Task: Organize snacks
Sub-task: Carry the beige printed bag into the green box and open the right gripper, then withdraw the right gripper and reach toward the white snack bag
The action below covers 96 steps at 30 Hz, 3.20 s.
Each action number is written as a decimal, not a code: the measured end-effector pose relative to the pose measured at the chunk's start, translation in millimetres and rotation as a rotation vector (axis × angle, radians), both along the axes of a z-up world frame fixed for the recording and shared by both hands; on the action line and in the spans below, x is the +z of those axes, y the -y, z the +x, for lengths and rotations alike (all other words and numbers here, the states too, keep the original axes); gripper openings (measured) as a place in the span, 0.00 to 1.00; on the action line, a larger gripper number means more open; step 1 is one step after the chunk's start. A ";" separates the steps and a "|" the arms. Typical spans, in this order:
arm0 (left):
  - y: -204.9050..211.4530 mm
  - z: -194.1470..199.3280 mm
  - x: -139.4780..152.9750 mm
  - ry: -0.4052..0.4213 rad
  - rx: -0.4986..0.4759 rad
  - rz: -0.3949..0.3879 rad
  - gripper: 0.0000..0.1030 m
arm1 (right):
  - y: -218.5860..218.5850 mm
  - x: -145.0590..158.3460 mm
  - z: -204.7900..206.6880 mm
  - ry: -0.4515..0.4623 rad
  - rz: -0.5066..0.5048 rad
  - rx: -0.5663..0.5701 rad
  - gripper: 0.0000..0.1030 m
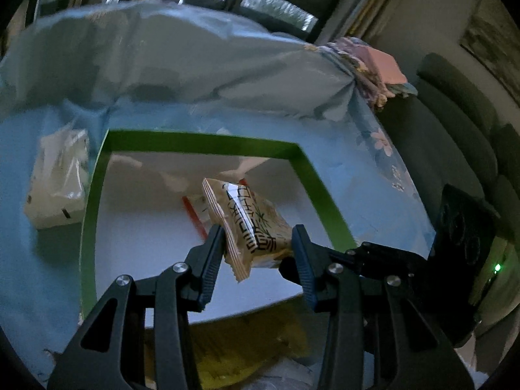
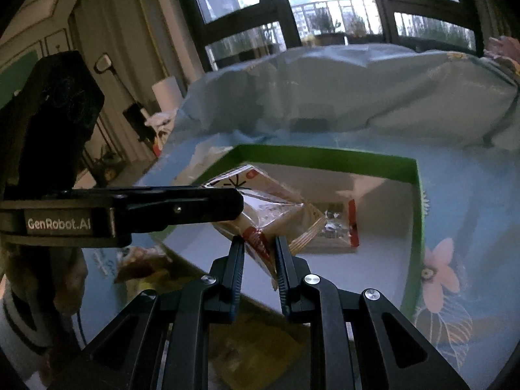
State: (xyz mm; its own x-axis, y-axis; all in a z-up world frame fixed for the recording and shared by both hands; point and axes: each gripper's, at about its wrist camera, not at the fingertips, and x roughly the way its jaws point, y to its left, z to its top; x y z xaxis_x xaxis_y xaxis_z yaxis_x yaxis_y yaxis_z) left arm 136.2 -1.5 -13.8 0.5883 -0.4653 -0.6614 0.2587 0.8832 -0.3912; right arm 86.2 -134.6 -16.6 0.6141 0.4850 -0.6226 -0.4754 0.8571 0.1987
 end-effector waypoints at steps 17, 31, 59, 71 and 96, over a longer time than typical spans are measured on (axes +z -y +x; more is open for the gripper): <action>-7.3 18.6 -25.9 -0.086 0.066 0.059 0.56 | -10.2 -23.0 26.0 -0.056 -0.084 -0.054 0.20; -4.3 1.0 -5.2 -0.008 0.111 0.145 0.80 | 0.0 2.5 5.6 -0.002 -0.066 -0.117 0.50; -25.9 -74.2 2.0 0.045 0.217 0.232 1.00 | 14.9 18.0 -50.6 -0.031 0.051 -0.128 0.56; -50.2 -100.9 -10.4 -0.003 0.261 0.182 1.00 | 24.1 7.5 -66.6 -0.068 0.084 -0.152 0.57; 6.4 -151.7 -58.5 -0.114 -0.032 0.155 1.00 | 29.2 -49.5 -89.0 -0.297 0.266 -0.060 0.57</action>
State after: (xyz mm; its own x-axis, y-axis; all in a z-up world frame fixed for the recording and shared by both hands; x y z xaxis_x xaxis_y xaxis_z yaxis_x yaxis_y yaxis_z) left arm -15.5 -7.9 -72.3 0.4919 -0.3701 -0.7881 0.2498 0.9271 -0.2794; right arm -2.8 -163.8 -66.2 0.4586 0.6215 -0.6351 -0.3142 0.7820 0.5383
